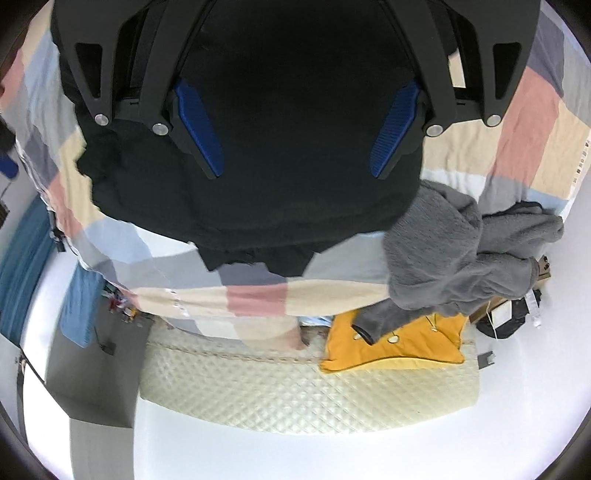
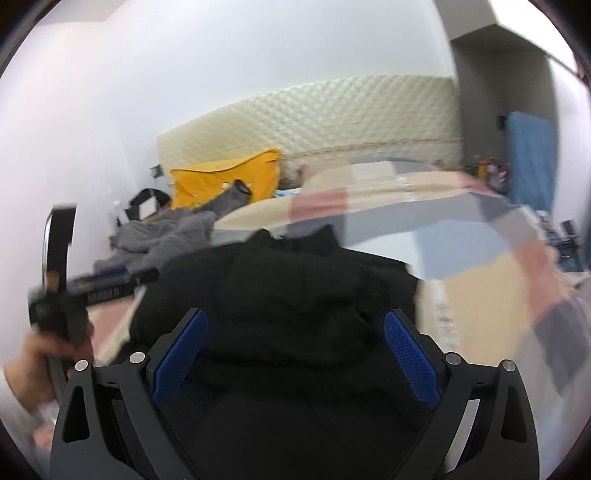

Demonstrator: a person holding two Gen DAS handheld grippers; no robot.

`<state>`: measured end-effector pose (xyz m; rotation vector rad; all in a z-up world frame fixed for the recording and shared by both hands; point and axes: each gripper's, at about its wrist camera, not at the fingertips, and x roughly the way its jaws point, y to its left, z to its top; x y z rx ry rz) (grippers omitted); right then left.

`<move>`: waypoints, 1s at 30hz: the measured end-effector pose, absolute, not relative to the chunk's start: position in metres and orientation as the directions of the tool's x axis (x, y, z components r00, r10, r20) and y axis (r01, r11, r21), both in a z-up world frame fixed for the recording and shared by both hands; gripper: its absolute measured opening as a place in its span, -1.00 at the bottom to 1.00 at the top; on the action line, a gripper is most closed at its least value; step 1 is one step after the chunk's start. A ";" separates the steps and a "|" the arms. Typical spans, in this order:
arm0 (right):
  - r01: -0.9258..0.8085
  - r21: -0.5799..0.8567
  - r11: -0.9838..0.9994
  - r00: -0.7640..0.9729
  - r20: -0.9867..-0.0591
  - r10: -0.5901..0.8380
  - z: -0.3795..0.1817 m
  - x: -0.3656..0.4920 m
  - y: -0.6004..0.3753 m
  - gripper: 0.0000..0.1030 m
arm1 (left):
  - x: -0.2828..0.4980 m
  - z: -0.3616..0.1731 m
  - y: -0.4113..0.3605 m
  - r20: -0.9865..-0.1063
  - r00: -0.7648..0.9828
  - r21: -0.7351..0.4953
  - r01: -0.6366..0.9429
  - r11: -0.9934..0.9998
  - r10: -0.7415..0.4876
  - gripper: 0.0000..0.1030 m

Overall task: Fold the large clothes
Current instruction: 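Grasp the jacket hem with both tools side by side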

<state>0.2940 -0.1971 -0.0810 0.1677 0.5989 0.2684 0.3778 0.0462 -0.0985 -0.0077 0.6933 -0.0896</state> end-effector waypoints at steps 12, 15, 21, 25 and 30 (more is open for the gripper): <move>-0.196 0.162 0.967 0.698 -0.670 0.254 -0.177 0.421 -0.136 0.81 | 0.447 -0.166 0.065 -0.707 0.703 -0.049 0.052 0.997 -0.071 0.58; -0.216 0.127 0.968 0.707 -0.664 0.245 -0.193 0.423 -0.133 0.83 | 0.453 -0.180 0.064 -0.720 0.691 -0.031 0.071 0.997 -0.072 0.59; -0.227 0.084 0.970 0.714 -0.663 0.224 -0.213 0.426 -0.134 0.84 | 0.462 -0.202 0.061 -0.745 0.664 -0.031 0.075 0.997 -0.073 0.61; -0.239 0.062 0.969 0.693 -0.688 0.215 -0.219 0.432 -0.129 0.84 | 0.464 -0.204 0.060 -0.757 0.650 -0.013 0.080 0.997 -0.062 0.61; -0.293 0.128 0.948 0.685 -0.663 0.301 -0.195 0.416 -0.149 0.77 | 0.447 -0.188 0.079 -0.731 0.674 -0.067 0.092 0.994 -0.111 0.61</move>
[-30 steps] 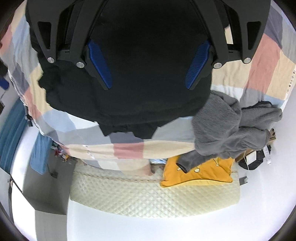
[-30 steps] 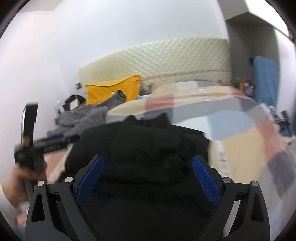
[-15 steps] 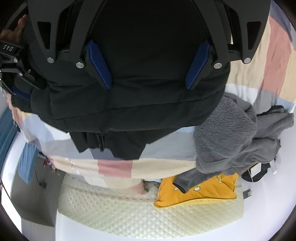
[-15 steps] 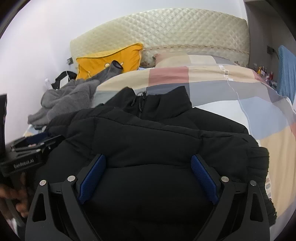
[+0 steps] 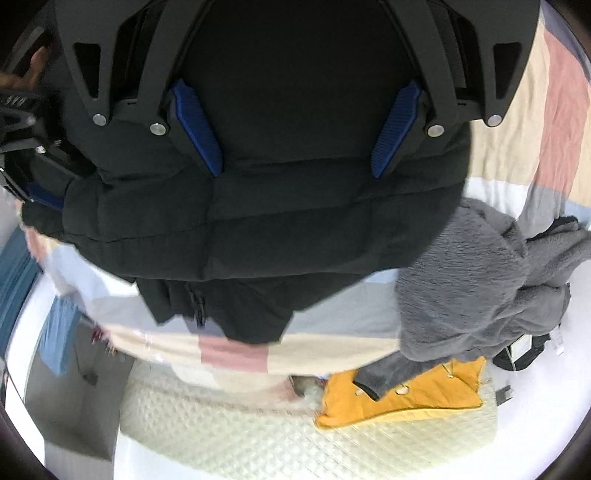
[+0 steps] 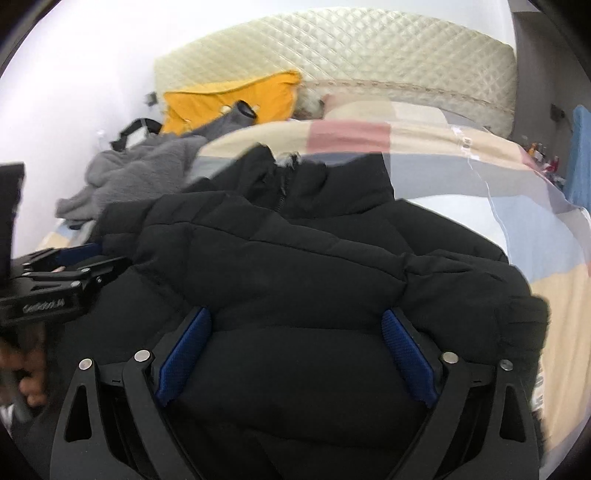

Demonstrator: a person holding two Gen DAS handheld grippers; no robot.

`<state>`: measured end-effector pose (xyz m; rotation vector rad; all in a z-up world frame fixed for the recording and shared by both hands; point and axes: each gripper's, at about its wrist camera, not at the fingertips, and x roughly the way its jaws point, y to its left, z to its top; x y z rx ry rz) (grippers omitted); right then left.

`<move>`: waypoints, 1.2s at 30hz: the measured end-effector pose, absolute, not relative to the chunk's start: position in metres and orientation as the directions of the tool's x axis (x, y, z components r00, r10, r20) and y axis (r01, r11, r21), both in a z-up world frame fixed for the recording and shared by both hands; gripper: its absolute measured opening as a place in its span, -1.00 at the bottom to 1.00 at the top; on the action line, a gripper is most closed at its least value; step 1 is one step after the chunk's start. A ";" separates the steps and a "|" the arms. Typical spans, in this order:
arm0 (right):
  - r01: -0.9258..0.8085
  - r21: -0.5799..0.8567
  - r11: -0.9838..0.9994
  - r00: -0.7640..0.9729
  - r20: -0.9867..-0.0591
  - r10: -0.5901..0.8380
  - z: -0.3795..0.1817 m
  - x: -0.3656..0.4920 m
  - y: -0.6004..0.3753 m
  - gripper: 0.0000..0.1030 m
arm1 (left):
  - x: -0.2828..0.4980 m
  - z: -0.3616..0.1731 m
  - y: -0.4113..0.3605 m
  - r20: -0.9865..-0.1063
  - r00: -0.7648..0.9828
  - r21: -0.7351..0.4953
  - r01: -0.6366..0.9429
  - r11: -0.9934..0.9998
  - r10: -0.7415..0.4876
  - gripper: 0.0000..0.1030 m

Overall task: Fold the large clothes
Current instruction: 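Grasp the jacket hem with both tools side by side, then lift the hem with both tools and fold it toward the collar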

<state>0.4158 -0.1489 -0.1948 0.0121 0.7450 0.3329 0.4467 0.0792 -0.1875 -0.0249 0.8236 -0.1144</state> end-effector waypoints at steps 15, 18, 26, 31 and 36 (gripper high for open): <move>-0.237 0.101 0.966 0.697 -0.675 0.242 -0.230 0.394 -0.198 0.84 | 0.433 -0.217 0.099 -0.742 0.667 -0.044 0.048 0.998 -0.065 0.63; -0.240 0.109 0.965 0.696 -0.673 0.250 -0.238 0.397 -0.197 0.86 | 0.440 -0.225 0.100 -0.758 0.649 -0.053 0.042 0.998 -0.067 0.66; -0.227 0.155 0.962 0.681 -0.680 0.270 -0.214 0.376 -0.206 0.84 | 0.420 -0.212 0.112 -0.729 0.678 -0.084 0.043 0.996 -0.090 0.68; -0.256 0.161 0.953 0.725 -0.621 0.299 -0.162 0.336 -0.215 0.84 | 0.380 -0.176 0.123 -0.723 0.683 -0.108 0.039 0.993 -0.105 0.68; -0.280 0.194 0.940 0.764 -0.549 0.340 -0.093 0.283 -0.228 0.84 | 0.324 -0.120 0.138 -0.684 0.707 -0.204 0.050 0.978 -0.179 0.68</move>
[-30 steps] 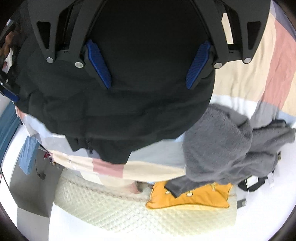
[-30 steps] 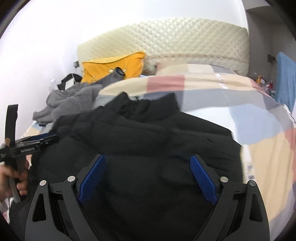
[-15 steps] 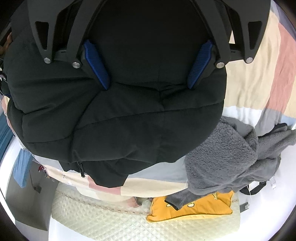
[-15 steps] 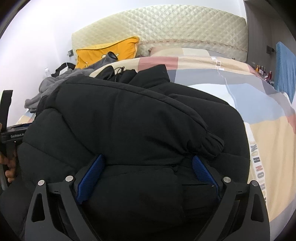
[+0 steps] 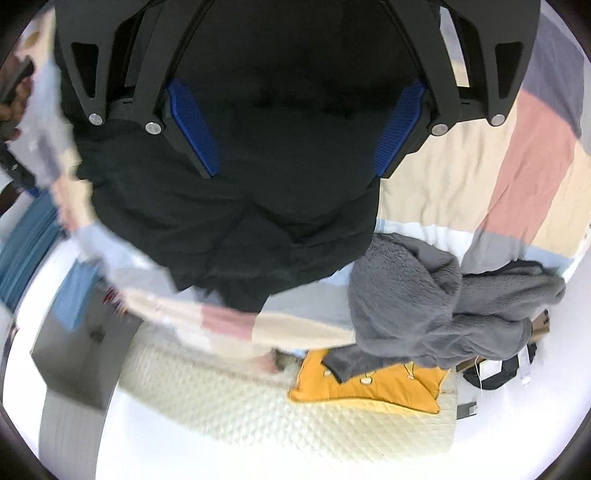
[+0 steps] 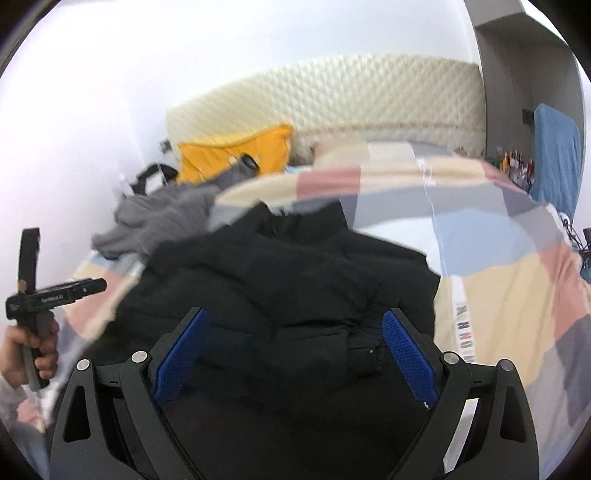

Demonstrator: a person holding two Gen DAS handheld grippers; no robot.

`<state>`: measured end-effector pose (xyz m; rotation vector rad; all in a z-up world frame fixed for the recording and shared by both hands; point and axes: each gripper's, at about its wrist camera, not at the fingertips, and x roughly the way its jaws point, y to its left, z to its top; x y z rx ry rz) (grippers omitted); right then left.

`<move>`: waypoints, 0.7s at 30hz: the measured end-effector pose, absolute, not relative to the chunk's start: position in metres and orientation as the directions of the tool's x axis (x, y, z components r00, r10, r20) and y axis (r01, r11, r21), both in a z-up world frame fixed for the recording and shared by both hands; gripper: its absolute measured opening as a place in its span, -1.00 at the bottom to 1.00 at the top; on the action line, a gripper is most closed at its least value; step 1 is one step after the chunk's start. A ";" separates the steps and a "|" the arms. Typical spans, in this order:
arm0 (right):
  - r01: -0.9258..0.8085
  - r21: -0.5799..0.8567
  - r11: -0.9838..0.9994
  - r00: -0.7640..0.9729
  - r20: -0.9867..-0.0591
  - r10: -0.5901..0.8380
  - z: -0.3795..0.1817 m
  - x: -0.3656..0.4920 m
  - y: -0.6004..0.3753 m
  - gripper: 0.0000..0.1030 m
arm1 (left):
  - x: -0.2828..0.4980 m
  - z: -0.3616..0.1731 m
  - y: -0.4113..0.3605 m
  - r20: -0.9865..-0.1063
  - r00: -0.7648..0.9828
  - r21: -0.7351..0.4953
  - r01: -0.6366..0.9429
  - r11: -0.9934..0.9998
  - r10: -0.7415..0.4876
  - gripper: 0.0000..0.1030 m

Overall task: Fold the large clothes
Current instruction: 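Lift the hem with both tools and fold it toward the collar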

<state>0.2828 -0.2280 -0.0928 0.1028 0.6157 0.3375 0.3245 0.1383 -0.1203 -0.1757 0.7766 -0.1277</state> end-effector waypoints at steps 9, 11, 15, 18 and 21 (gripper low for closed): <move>-0.321 0.245 0.915 0.749 -0.526 0.404 -0.027 0.180 -0.257 0.84 | 0.205 -0.020 0.175 -0.615 0.744 -0.301 0.083 0.950 -0.260 0.68; -0.328 0.256 0.909 0.729 -0.543 0.416 -0.021 0.158 -0.268 0.84 | 0.186 -0.010 0.187 -0.625 0.731 -0.325 0.074 0.943 -0.273 0.68; -0.319 0.337 0.886 0.674 -0.576 0.462 -0.021 0.123 -0.294 0.81 | 0.147 0.002 0.218 -0.626 0.711 -0.399 0.062 0.915 -0.321 0.68; -0.300 0.388 0.871 0.603 -0.631 0.489 -0.031 0.104 -0.317 0.75 | 0.127 -0.005 0.237 -0.640 0.689 -0.431 0.043 0.901 -0.339 0.68; -0.259 0.449 0.855 0.541 -0.666 0.514 -0.050 0.091 -0.339 0.52 | 0.115 -0.024 0.253 -0.665 0.652 -0.470 0.013 0.882 -0.364 0.66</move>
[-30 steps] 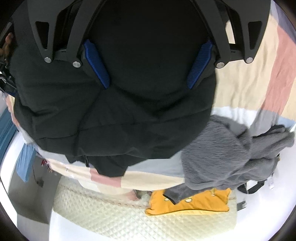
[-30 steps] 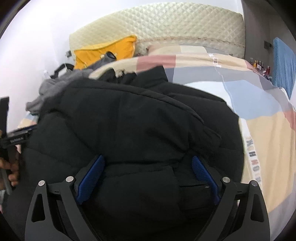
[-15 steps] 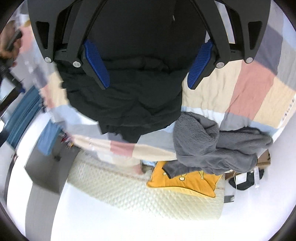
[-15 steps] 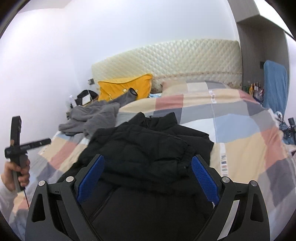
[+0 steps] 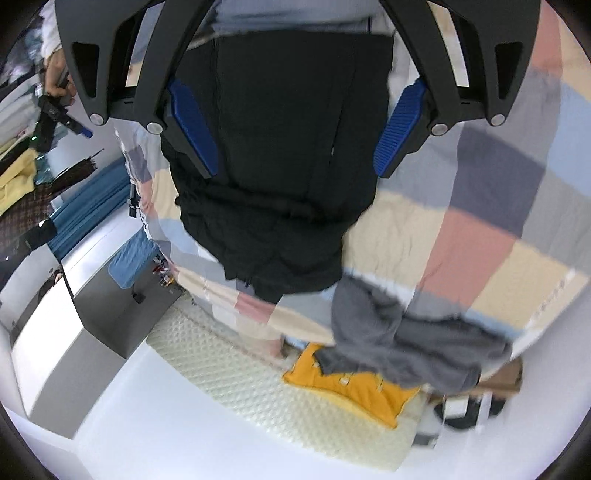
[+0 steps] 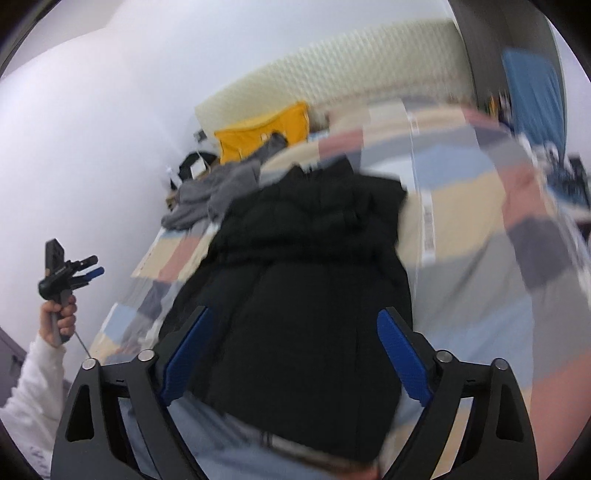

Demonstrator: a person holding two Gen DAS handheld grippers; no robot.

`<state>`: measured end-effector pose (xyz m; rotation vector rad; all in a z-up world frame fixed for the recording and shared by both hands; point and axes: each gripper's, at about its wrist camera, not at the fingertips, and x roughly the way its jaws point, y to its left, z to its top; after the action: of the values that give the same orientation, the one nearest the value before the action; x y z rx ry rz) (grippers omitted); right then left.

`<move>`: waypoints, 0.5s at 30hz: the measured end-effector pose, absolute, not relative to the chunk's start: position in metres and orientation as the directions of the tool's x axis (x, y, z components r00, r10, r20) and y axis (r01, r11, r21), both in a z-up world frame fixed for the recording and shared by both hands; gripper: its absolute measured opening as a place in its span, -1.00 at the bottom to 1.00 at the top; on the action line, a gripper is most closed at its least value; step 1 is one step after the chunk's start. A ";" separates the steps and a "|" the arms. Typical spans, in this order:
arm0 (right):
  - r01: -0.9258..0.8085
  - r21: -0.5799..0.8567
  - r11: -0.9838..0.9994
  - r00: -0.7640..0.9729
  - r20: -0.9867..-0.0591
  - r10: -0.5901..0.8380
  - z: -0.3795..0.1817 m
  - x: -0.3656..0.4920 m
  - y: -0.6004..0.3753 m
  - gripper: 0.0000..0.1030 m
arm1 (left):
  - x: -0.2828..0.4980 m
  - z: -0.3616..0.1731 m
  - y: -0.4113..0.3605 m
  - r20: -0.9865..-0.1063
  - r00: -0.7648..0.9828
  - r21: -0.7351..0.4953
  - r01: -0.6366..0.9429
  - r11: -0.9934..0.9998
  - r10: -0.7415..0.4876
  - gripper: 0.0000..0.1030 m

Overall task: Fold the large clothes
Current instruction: 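Lift the hem with both tools and fold it toward the collar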

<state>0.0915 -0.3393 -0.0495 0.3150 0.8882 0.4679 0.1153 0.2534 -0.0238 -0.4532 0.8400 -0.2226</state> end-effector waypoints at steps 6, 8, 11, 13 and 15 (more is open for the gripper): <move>-0.209 0.505 0.837 0.426 -0.724 0.543 -0.089 0.078 -0.367 0.23 | 0.105 -0.080 0.271 -0.722 0.562 -0.512 -0.042 0.858 -0.403 0.65; -0.212 0.540 0.815 0.371 -0.726 0.578 -0.103 0.078 -0.369 0.21 | 0.106 -0.103 0.274 -0.733 0.518 -0.547 -0.064 0.835 -0.440 0.62; -0.217 0.548 0.808 0.293 -0.753 0.589 -0.124 0.080 -0.363 0.21 | 0.106 -0.129 0.274 -0.745 0.476 -0.561 -0.068 0.825 -0.467 0.61; -0.211 0.559 0.802 0.251 -0.762 0.597 -0.138 0.082 -0.360 0.21 | 0.108 -0.147 0.273 -0.742 0.450 -0.590 -0.087 0.803 -0.497 0.61; -0.188 0.585 0.789 0.208 -0.761 0.614 -0.154 0.088 -0.360 0.22 | 0.111 -0.162 0.272 -0.734 0.425 -0.620 -0.103 0.778 -0.529 0.61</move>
<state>0.0881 -0.3600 -0.1537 0.4072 1.2444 0.5803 0.1114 0.2716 -0.1624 -0.6564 1.1182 -0.2916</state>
